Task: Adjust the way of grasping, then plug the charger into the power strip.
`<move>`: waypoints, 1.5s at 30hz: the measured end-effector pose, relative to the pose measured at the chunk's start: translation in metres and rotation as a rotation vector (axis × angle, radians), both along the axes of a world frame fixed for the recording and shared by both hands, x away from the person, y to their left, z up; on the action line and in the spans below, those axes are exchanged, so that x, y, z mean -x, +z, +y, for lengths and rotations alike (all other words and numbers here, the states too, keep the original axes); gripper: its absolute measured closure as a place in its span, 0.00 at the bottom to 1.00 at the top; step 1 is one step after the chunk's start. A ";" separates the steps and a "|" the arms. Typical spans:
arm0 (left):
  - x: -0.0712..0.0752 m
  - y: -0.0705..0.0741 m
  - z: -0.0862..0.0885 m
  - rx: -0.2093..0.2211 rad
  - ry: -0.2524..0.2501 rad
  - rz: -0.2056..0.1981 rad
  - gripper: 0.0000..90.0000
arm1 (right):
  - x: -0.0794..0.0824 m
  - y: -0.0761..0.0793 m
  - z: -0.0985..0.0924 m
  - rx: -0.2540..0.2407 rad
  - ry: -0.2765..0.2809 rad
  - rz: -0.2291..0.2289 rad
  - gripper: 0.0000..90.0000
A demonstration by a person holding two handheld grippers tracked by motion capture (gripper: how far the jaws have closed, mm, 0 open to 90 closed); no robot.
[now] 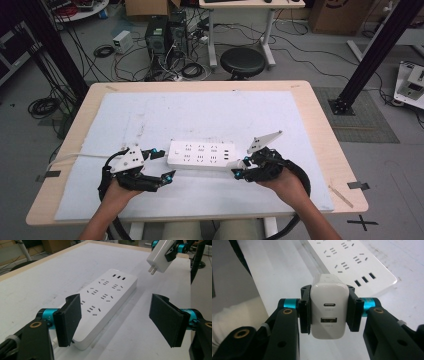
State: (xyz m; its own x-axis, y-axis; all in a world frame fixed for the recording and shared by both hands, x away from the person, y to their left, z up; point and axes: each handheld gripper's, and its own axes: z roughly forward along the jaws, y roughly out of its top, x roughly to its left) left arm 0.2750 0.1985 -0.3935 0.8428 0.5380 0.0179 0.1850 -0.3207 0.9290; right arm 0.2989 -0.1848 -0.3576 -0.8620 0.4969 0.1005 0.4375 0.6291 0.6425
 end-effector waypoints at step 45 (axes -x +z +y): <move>0.007 -0.010 0.037 -0.002 0.119 -0.033 0.29 | -0.045 0.031 0.016 0.206 0.109 -0.019 0.71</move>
State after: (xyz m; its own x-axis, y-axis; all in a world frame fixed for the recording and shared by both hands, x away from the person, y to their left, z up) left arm 0.2678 0.2351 -0.4040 0.7717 0.6343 0.0462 0.1909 -0.3003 0.9346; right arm 0.3435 -0.1686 -0.3271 -0.9123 0.4094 -0.0101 0.3491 0.7903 0.5036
